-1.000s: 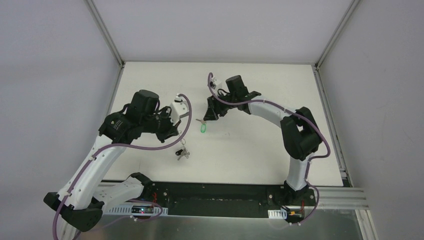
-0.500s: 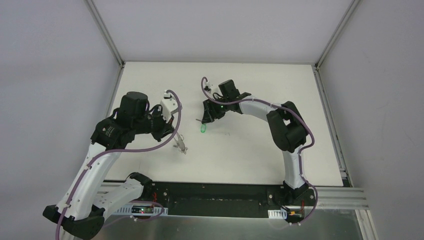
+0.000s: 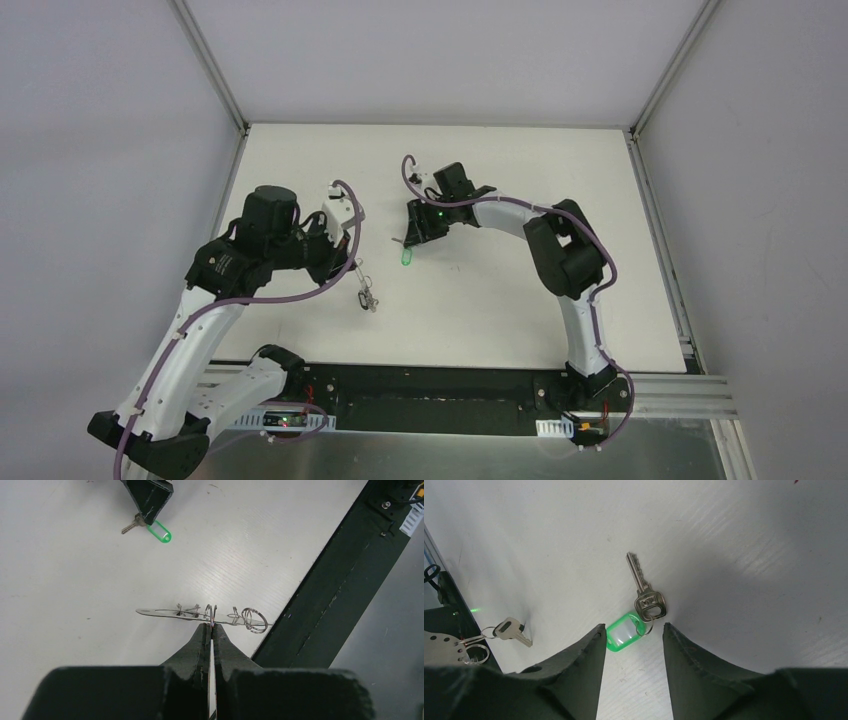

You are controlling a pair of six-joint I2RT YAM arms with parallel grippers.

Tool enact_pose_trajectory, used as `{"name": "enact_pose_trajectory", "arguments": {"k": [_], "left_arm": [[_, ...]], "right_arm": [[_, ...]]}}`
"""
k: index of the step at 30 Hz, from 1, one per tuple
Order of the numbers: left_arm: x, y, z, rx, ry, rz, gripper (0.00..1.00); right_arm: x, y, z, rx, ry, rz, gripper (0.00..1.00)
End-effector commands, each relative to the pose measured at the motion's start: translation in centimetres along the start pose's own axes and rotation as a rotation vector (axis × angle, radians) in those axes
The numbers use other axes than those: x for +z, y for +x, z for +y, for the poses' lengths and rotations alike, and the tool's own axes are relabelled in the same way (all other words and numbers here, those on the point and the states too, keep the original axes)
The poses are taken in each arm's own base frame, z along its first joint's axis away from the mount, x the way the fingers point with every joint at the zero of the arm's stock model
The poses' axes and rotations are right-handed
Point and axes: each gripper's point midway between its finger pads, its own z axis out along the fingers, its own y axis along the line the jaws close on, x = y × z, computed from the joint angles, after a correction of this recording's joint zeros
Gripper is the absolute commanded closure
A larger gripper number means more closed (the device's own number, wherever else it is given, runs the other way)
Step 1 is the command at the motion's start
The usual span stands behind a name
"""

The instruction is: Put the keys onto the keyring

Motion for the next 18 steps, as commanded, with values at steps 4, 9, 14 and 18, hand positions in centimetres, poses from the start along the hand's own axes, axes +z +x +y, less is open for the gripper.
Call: {"name": "enact_pose_trajectory", "arguments": {"k": [4, 9, 14, 18], "left_arm": [[-0.46, -1.21, -0.35, 0.011, 0.005, -0.078, 1.00], [-0.42, -1.38, -0.48, 0.007, 0.016, -0.079, 1.00], [-0.29, -1.45, -0.46, 0.006, 0.021, -0.075, 1.00], [-0.15, -1.42, -0.57, 0.004, 0.031, -0.073, 1.00]], "right_arm": [[0.54, -0.12, -0.17, 0.032, 0.020, 0.010, 0.58], [0.78, 0.16, -0.26, 0.052, 0.016, 0.019, 0.62], [0.86, 0.41, -0.23, 0.059, 0.010, 0.025, 0.68], [1.02, 0.39, 0.02, 0.086, 0.003, 0.026, 0.72]]}}
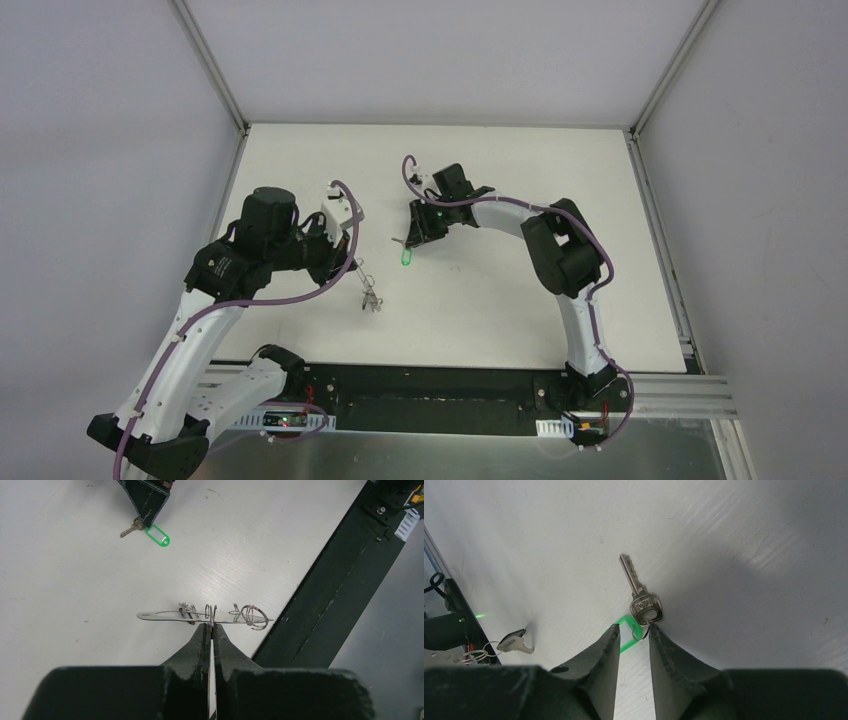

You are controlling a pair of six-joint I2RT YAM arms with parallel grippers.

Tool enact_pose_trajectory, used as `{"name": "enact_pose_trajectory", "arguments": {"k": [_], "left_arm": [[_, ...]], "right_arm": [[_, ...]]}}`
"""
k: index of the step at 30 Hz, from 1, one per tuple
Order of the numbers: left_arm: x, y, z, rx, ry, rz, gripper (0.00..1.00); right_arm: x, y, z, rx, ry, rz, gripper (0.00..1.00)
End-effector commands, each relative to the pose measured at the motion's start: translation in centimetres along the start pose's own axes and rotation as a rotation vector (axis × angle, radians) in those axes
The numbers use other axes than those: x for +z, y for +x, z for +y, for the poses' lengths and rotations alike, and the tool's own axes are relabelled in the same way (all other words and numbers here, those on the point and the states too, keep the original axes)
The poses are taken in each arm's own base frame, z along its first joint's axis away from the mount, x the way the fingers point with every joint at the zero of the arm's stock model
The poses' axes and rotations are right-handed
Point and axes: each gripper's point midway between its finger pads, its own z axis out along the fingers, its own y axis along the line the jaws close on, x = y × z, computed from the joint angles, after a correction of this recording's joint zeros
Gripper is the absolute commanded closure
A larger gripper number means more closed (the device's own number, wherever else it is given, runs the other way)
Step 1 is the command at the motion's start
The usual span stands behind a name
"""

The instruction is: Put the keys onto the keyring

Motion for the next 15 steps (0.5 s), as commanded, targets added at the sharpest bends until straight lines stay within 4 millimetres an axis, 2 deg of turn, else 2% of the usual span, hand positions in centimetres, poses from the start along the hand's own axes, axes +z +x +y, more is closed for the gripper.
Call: {"name": "enact_pose_trajectory", "arguments": {"k": [1, 15], "left_arm": [[-0.06, -1.24, -0.37, 0.009, 0.030, -0.049, 1.00], [0.21, -1.01, -0.60, 0.008, 0.048, -0.049, 1.00]], "right_arm": [[0.45, 0.03, 0.34, 0.036, -0.003, 0.014, 0.74], [-0.21, -0.71, 0.16, 0.003, 0.022, 0.004, 0.90]]}}
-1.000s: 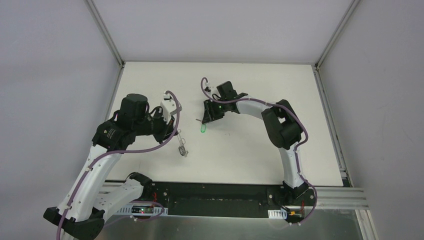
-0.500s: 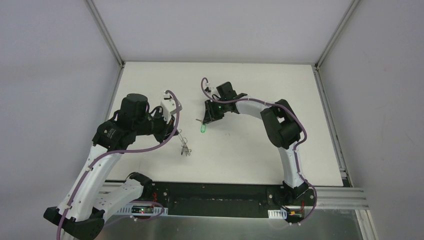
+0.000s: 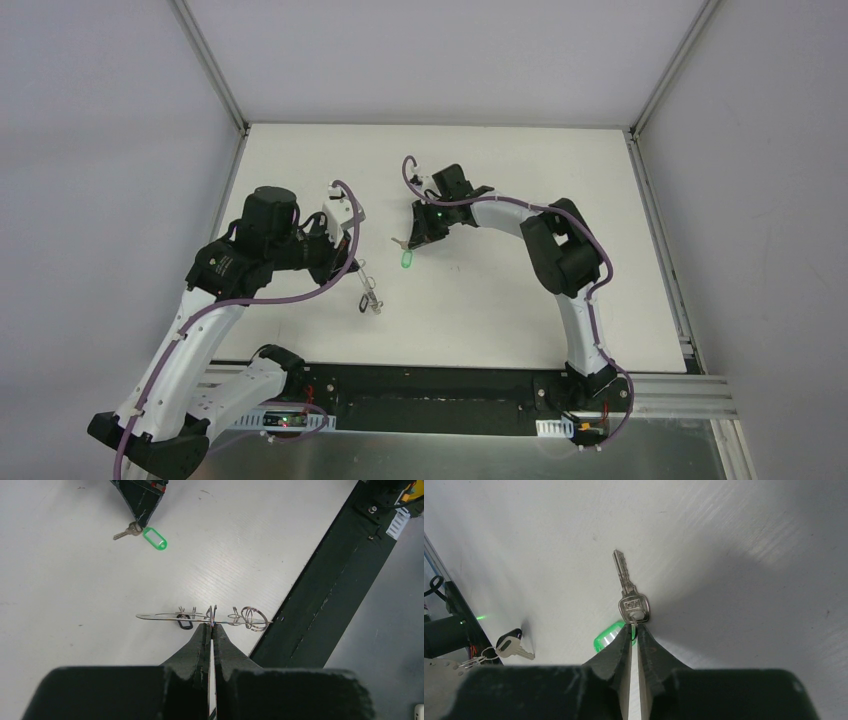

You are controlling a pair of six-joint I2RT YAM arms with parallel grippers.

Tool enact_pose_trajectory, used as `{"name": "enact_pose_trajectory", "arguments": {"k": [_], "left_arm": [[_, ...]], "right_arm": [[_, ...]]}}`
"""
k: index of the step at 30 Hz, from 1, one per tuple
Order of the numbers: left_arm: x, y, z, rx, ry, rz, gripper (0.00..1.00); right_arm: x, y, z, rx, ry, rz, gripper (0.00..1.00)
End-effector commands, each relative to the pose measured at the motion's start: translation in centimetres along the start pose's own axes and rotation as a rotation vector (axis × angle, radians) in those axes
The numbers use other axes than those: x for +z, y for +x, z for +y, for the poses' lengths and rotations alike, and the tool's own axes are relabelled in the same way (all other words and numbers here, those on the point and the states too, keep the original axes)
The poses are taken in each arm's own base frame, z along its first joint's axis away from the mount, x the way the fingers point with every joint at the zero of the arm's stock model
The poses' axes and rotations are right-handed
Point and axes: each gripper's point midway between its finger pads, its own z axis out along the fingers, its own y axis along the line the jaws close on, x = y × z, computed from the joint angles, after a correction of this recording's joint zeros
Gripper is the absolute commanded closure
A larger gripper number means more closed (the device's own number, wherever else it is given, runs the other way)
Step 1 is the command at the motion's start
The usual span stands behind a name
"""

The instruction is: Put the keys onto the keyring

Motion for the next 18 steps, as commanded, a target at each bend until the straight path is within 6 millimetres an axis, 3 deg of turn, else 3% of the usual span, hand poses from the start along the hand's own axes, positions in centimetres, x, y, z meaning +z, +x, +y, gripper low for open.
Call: {"name": "enact_pose_trajectory", "arguments": {"k": [1, 9, 14, 18], "left_arm": [[0.1, -0.9, -0.2, 0.013, 0.022, -0.046, 1.00], [0.2, -0.8, 0.2, 0.019, -0.003, -0.052, 1.00], [0.2, -1.3, 0.3, 0.000, 0.002, -0.045, 1.00], [0.5, -1.9, -0.1, -0.019, 0.040, -0.038, 1.00]], "right_arm": [[-0.5, -1.1, 0.4, -0.042, 0.006, -0.013, 0.91], [-3.2, -2.3, 1.5, -0.101, -0.057, -0.048, 1.00], [-5.4, -3.2, 1.7, -0.138, -0.097, -0.042, 1.00], [-6.4, -2.1, 1.9, -0.170, -0.115, 0.047, 0.99]]}}
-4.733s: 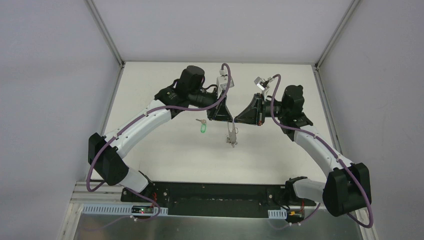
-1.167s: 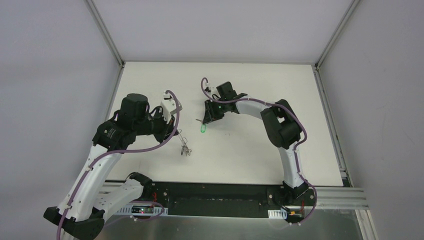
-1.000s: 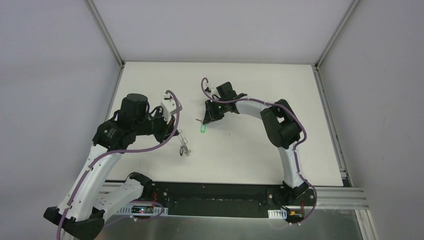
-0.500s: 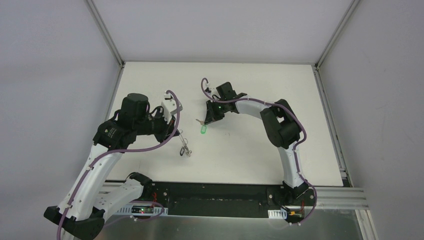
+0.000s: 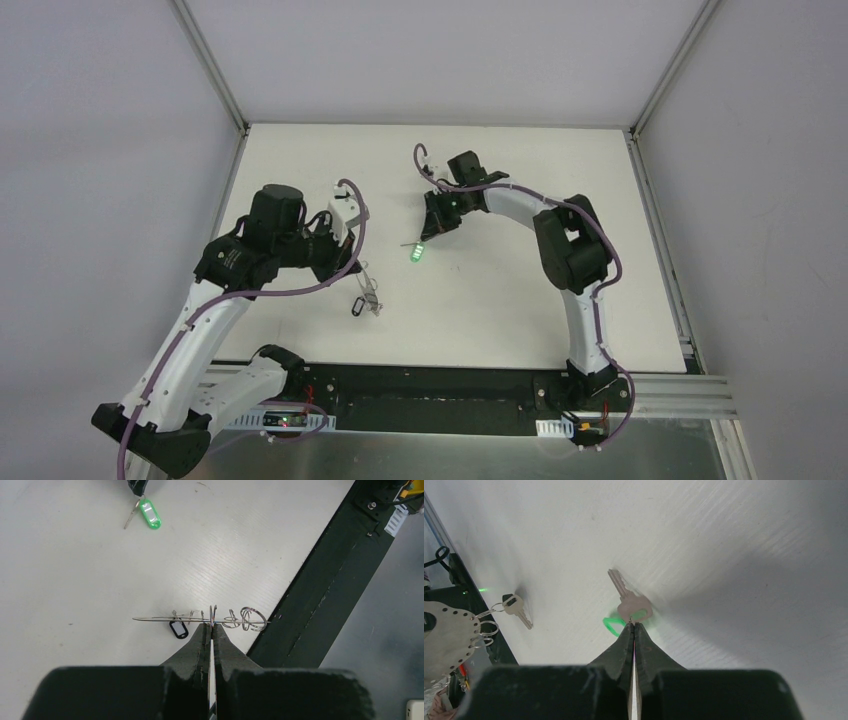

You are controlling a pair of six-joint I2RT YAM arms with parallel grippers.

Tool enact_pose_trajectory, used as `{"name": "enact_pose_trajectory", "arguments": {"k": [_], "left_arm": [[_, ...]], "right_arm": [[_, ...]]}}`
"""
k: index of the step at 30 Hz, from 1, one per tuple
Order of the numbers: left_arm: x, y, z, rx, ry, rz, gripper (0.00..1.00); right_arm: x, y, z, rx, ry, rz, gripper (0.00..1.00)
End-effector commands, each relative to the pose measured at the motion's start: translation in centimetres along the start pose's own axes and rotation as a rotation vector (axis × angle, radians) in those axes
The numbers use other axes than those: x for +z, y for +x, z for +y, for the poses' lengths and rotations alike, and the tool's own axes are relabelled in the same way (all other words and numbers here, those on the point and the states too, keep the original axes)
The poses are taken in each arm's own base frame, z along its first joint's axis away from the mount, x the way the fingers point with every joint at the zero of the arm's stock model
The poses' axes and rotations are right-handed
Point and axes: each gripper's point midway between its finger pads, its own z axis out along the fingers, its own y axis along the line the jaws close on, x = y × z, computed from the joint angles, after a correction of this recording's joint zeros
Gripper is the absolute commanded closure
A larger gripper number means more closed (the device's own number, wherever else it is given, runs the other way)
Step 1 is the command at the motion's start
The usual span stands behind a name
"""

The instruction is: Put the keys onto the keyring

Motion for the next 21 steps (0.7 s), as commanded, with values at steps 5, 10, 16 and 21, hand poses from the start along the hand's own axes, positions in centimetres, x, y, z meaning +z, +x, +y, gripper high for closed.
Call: {"name": "enact_pose_trajectory", "arguments": {"k": [5, 10, 16, 21], "left_arm": [[-0.6, -4.0, -0.3, -0.020, 0.043, -0.050, 1.00], [-0.8, -5.1, -0.4, -0.054, 0.048, -0.052, 1.00], [-0.9, -5.4, -0.7, -0.058, 0.053, -0.090, 1.00], [-0.7, -5.7, -0.3, -0.033, 0.042, -0.100, 1.00]], "right_arm": [[-5.6, -0.3, 3.4, -0.234, -0.064, 0.081, 1.00], [-8.7, 0.4, 2.8, -0.284, -0.048, 0.086, 1.00], [-10.8, 2.0, 3.0, -0.375, -0.001, 0.097, 1.00], [-12.2, 2.4, 3.4, -0.418, 0.010, 0.065, 1.00]]}}
